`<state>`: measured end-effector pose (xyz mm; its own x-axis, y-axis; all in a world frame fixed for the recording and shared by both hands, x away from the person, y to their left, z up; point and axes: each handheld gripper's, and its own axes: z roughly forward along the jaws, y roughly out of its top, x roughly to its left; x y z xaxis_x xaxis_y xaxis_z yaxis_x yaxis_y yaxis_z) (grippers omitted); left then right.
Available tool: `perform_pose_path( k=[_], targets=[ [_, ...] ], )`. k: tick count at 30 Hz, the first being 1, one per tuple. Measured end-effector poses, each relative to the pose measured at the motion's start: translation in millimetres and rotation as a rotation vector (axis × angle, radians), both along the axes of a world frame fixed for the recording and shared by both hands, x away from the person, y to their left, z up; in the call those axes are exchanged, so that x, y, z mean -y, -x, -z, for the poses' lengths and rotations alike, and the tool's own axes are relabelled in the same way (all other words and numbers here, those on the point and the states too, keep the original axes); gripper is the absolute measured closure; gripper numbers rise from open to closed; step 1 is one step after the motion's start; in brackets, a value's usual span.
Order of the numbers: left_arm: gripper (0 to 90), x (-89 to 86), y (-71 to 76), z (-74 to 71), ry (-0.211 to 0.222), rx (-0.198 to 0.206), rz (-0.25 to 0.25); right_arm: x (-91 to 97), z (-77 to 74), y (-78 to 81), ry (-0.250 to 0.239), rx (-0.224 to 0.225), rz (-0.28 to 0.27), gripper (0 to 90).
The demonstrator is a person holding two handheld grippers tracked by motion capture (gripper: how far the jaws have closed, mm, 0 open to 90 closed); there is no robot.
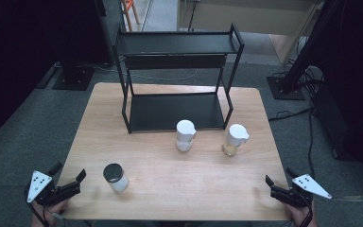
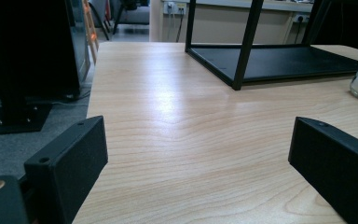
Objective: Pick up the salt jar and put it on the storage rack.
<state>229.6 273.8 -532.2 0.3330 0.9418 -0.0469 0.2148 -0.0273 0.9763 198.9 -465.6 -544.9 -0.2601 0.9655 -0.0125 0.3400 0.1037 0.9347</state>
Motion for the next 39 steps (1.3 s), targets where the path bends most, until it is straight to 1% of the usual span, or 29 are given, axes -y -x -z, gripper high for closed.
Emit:
perform_pose_path(
  k=[5,6,9,11,12,13,17,19,20,21,22,25,27,31,33,34,36,39],
  targets=[
    [4.8,2.7,0.6,-0.1,-0.026,0.002,0.025,0.3,0.0,-0.1,-0.004,-0.003,-0.005,9.0],
    [4.8,2.7,0.6,-0.1,-0.026,0.002,0.025,0.3,0.0,-0.1,-0.004,-0.003,-0.005,9.0],
    [4.8,3.4,1.8,-0.4,-0.027,0.010,0.047,-0.4,0.1,0.0,0.000,-0.004,-0.007,9.1],
    [4.8,2.9,2.6,-1.1,-0.020,0.011,0.071,-0.5,0.1,-0.1,0.001,-0.006,-0.009,9.1],
    [5.1,2.1,3.6,-2.0,-0.014,0.014,0.098,-0.6,0.1,-0.5,0.001,-0.008,-0.011,9.1],
    [5.1,1.8,4.2,-2.7,-0.015,0.015,0.114,-0.6,0.1,-0.7,0.002,-0.010,-0.012,9.1],
    [5.1,6.1,6.6,-5.3,-0.031,0.024,0.153,-0.5,0.2,-0.9,0.001,-0.012,-0.013,9.1],
    [5.1,9.4,7.9,-6.9,-0.029,0.027,0.177,-0.6,0.2,-1.0,0.002,-0.012,-0.014,9.1],
    [5.1,11.4,8.8,-8.4,-0.039,0.029,0.193,-0.6,0.2,-1.0,0.002,-0.012,-0.013,9.1],
    [5.1,11.4,8.8,-8.4,-0.039,0.029,0.193,-0.6,0.2,-1.0,0.002,-0.012,-0.013,9.1],
    [5.1,13.4,9.8,-11.5,-0.042,0.037,0.210,-0.6,0.2,-1.0,0.002,-0.013,-0.014,9.0],
    [5.1,15.3,10.8,-14.6,-0.035,0.047,0.220,-0.6,0.3,-1.2,0.002,-0.014,-0.015,9.1],
    [5.1,19.5,12.8,-18.0,-0.052,0.053,0.242,-0.7,0.3,-1.4,0.002,-0.016,-0.015,9.0],
    [5.1,24.2,15.4,-20.9,-0.057,0.063,0.270,-0.3,0.3,-1.5,0.000,-0.016,-0.013,9.1],
    [5.1,25.5,16.1,-21.7,-0.052,0.068,0.274,-0.3,0.3,-1.5,0.001,-0.016,-0.013,9.1],
    [5.1,27.2,17.2,-23.6,-0.049,0.076,0.281,-0.3,0.3,-1.5,0.001,-0.016,-0.013,9.1],
    [5.1,29.7,18.9,-26.2,-0.057,0.085,0.293,-0.5,0.3,-1.5,0.001,-0.016,-0.014,9.1],
    [5.1,33.5,20.3,-28.0,-0.046,0.091,0.306,-0.5,0.3,-1.5,0.002,-0.017,-0.013,9.1]
  ],
)
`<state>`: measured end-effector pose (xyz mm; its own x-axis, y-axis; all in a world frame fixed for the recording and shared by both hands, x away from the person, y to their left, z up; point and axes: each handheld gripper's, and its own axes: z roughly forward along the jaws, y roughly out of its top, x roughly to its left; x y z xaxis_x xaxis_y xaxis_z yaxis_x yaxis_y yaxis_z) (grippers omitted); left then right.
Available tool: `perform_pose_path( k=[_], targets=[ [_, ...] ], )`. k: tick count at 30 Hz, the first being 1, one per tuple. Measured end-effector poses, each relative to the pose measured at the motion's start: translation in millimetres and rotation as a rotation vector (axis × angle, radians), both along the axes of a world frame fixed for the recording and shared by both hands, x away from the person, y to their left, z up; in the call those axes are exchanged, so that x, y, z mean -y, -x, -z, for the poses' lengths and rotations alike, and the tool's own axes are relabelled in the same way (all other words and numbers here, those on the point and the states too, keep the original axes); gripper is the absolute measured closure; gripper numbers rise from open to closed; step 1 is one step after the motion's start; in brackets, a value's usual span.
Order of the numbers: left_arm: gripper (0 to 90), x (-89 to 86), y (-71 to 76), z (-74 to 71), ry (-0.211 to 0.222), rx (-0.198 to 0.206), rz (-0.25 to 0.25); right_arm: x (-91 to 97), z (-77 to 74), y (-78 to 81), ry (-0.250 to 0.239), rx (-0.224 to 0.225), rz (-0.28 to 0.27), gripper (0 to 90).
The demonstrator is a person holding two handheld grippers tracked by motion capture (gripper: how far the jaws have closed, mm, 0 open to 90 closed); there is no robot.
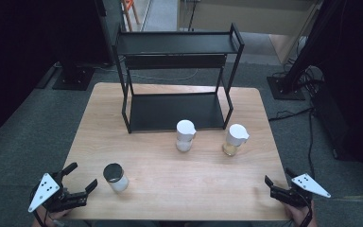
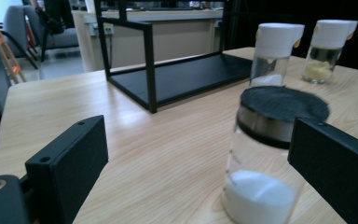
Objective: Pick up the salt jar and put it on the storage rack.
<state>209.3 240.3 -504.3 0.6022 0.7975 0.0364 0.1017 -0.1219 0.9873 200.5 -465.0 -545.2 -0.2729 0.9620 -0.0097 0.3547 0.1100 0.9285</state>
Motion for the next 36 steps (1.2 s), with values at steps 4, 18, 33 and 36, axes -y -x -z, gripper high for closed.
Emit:
perform_pose_path(
  k=[4,18,33,36],
  targets=[
    [5.1,4.0,0.1,2.0,0.008,-0.014,0.019,0.0,0.0,0.0,0.001,0.000,0.000,9.0],
    [5.1,26.9,0.3,6.0,-0.019,-0.031,0.091,0.0,0.0,0.4,0.002,0.002,-0.003,9.0],
    [5.1,49.9,-3.0,10.6,-0.053,-0.037,0.133,-0.2,0.0,0.3,0.004,0.001,-0.003,9.0],
    [5.1,54.0,-3.8,11.3,-0.052,-0.039,0.135,-0.3,0.0,0.5,0.005,0.002,-0.004,9.0]
  ],
)
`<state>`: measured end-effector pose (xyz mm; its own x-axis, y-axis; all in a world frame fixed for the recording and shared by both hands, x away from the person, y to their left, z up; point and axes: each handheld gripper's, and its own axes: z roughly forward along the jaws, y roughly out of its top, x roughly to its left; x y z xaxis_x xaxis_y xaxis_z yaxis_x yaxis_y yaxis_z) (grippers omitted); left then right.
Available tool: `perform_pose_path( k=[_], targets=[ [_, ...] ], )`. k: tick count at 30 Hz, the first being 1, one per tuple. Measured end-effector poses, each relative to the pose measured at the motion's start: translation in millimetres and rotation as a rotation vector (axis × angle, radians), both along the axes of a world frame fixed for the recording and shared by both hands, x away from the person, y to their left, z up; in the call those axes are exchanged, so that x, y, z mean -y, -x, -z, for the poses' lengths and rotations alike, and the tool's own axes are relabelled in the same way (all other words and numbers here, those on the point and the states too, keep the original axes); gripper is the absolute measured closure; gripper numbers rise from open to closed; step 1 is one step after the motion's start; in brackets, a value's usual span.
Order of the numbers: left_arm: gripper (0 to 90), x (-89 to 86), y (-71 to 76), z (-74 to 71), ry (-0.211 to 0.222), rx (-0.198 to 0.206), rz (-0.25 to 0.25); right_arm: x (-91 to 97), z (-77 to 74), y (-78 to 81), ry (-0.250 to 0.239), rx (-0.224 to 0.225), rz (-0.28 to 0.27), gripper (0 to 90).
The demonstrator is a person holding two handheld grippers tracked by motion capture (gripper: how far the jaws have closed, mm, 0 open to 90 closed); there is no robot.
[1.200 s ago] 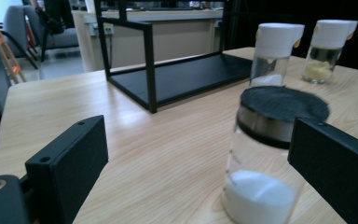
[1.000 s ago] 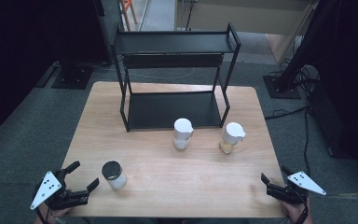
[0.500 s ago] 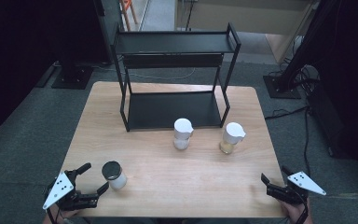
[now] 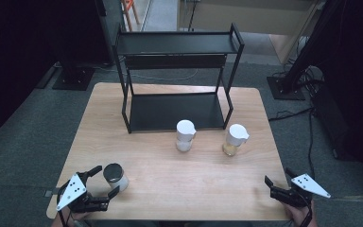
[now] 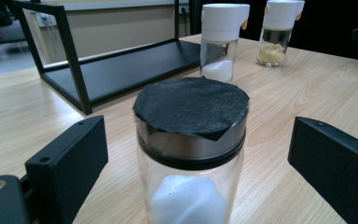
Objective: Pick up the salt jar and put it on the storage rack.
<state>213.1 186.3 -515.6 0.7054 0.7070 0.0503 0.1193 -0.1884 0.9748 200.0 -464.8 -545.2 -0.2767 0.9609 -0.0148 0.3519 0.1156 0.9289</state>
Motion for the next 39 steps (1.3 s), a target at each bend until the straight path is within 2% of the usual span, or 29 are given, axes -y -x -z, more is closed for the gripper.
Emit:
perform_pose_path(
  k=[8,14,18,23,27,30,32,33,39],
  targets=[
    [6.2,7.3,-3.8,3.3,-0.009,-0.012,-0.010,0.1,0.0,0.1,-0.001,0.000,-0.002,9.1],
    [8.3,11.0,-9.7,6.7,-0.008,-0.026,-0.048,0.0,-0.1,0.0,-0.001,0.000,-0.002,9.0],
    [18.6,13.8,-11.5,8.2,-0.011,-0.022,-0.063,-0.1,0.0,0.2,-0.001,0.000,-0.003,9.0],
    [25.7,15.3,-14.0,9.4,0.000,-0.032,-0.077,0.2,-0.3,0.4,-0.006,0.001,-0.004,9.0],
    [27.6,17.4,-15.7,11.9,-0.012,-0.049,-0.081,0.2,-0.3,0.3,-0.006,0.001,-0.007,9.1],
    [31.3,18.3,-15.3,11.6,-0.015,-0.044,-0.075,0.1,-0.3,0.3,-0.006,0.001,-0.008,9.1],
    [31.4,19.3,-15.3,11.4,-0.016,-0.043,-0.081,0.2,-0.2,0.3,-0.006,0.001,-0.008,9.1],
    [31.5,20.0,-16.1,11.3,0.000,-0.055,-0.083,0.2,-0.2,0.2,-0.006,0.001,-0.007,9.1],
    [31.7,22.2,-14.7,10.2,-0.004,-0.057,-0.106,0.2,-0.3,0.5,-0.006,0.001,-0.007,9.1]
  ],
)
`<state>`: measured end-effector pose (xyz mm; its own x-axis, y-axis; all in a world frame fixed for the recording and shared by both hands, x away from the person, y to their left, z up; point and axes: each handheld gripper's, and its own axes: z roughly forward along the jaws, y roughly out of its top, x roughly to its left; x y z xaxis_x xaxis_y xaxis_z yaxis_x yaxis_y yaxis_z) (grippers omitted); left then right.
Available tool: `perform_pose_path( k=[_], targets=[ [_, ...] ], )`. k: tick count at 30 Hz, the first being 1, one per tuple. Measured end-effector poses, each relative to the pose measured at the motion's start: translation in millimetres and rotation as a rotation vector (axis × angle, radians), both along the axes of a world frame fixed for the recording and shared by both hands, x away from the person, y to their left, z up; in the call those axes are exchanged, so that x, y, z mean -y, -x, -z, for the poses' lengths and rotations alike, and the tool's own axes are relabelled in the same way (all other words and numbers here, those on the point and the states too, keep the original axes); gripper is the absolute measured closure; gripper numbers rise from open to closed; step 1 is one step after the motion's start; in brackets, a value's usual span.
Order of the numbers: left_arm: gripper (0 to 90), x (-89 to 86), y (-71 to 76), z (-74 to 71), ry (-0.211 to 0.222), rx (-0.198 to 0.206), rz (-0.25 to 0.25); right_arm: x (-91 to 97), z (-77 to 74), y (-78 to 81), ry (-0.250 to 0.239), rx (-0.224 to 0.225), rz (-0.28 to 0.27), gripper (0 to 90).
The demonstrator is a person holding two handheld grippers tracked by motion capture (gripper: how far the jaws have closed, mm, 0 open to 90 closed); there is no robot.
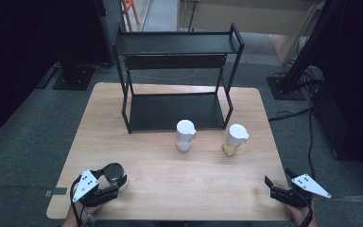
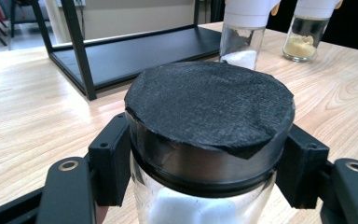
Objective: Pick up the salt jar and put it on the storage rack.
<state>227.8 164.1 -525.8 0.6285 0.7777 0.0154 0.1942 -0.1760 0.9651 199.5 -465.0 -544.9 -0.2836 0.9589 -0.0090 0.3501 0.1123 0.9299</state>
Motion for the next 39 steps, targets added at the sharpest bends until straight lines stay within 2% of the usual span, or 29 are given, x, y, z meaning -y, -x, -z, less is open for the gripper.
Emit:
perform_pose_path(
  k=[4,6,12,17,23,29,33,34,39],
  targets=[
    [31.8,2.6,-2.4,-1.5,0.024,-0.023,-0.029,0.0,0.0,0.0,0.000,0.000,-0.001,9.1],
    [31.9,5.9,-4.2,-2.3,0.020,-0.027,-0.040,0.0,0.0,0.1,0.000,0.000,-0.002,9.1],
    [31.9,15.7,-7.4,-4.6,0.012,-0.018,-0.048,0.7,0.0,0.4,-0.004,0.002,-0.001,9.1],
    [32.0,21.9,-12.0,-7.9,0.043,-0.029,-0.070,0.2,-0.1,0.9,-0.002,0.004,-0.001,9.1],
    [32.0,28.4,-15.3,-9.8,0.036,-0.021,-0.093,0.0,-0.2,1.6,-0.002,0.006,-0.002,9.1],
    [32.0,40.4,-22.2,-18.1,0.065,-0.008,-0.129,-0.4,-0.1,1.5,0.001,0.006,-0.006,9.1],
    [32.0,48.1,-25.8,-21.3,0.059,0.000,-0.132,-0.6,-0.1,1.5,0.002,0.007,-0.007,9.1],
    [32.0,54.7,-28.8,-22.5,0.042,0.003,-0.137,-0.5,-0.1,1.5,0.002,0.007,-0.007,9.1],
    [32.0,65.9,-34.7,-23.2,0.050,0.000,-0.135,-0.4,-0.1,1.6,0.002,0.008,-0.010,9.1]
  ],
)
